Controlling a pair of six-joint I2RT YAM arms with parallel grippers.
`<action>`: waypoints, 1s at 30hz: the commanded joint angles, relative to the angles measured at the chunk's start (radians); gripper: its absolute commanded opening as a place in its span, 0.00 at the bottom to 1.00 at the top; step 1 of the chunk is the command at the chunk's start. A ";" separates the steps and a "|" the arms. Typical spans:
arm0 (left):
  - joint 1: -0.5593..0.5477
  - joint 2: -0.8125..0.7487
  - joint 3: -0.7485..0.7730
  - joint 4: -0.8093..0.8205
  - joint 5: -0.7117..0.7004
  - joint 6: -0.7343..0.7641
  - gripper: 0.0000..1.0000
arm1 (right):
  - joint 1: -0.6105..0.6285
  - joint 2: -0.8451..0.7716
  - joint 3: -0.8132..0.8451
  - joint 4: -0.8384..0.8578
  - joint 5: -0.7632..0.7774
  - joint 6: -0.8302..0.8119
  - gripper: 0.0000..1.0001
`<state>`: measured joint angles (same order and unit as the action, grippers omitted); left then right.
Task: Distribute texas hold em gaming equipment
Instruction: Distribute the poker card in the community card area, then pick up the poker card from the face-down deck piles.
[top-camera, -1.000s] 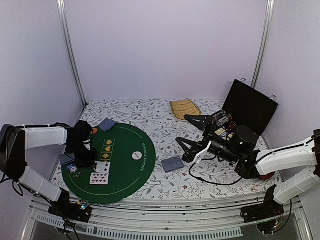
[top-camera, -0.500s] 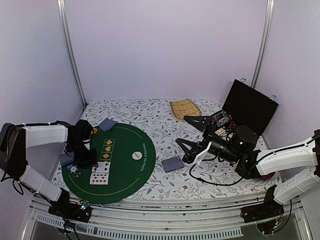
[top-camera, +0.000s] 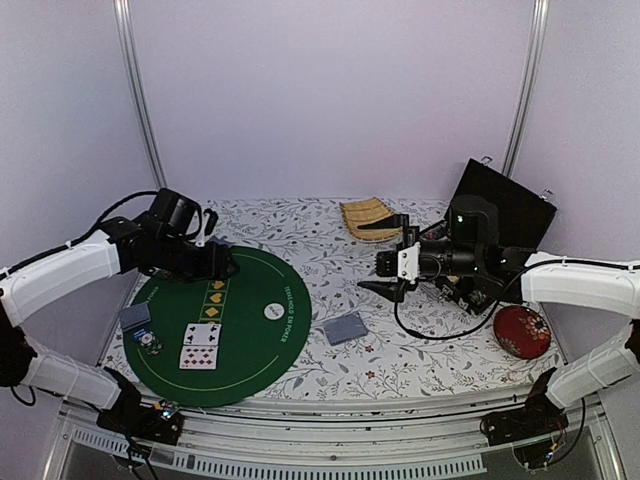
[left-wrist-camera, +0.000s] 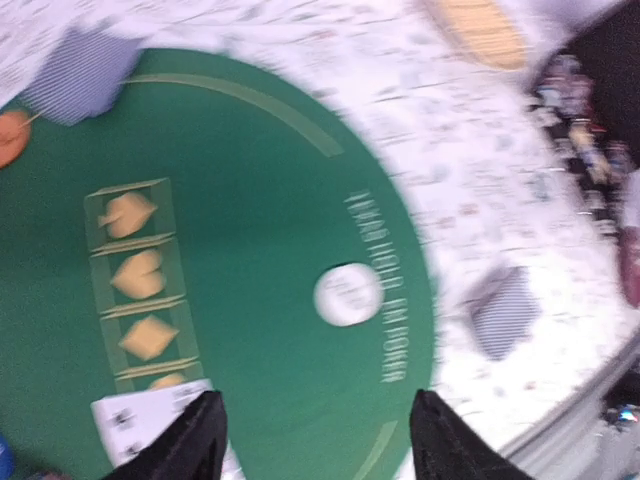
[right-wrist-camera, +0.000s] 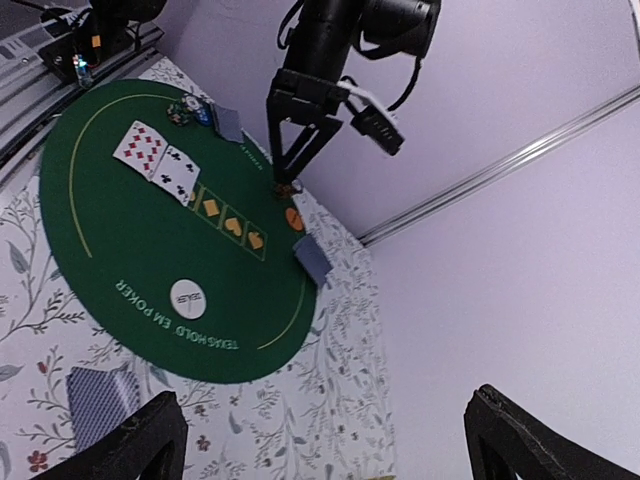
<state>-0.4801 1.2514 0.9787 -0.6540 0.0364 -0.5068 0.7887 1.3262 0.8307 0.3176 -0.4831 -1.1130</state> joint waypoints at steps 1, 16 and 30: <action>-0.128 0.060 -0.025 0.255 0.154 -0.074 0.70 | -0.031 0.088 0.073 -0.370 -0.188 0.115 0.99; -0.379 0.626 0.105 0.532 0.292 -0.214 0.84 | -0.096 0.484 0.263 -0.587 -0.092 0.162 0.99; -0.438 0.780 0.265 0.305 0.127 -0.147 0.69 | -0.097 0.463 0.200 -0.461 -0.064 0.209 0.99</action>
<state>-0.8753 1.9823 1.2087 -0.2131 0.2581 -0.6930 0.6930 1.8191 1.0618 -0.2005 -0.5701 -0.9310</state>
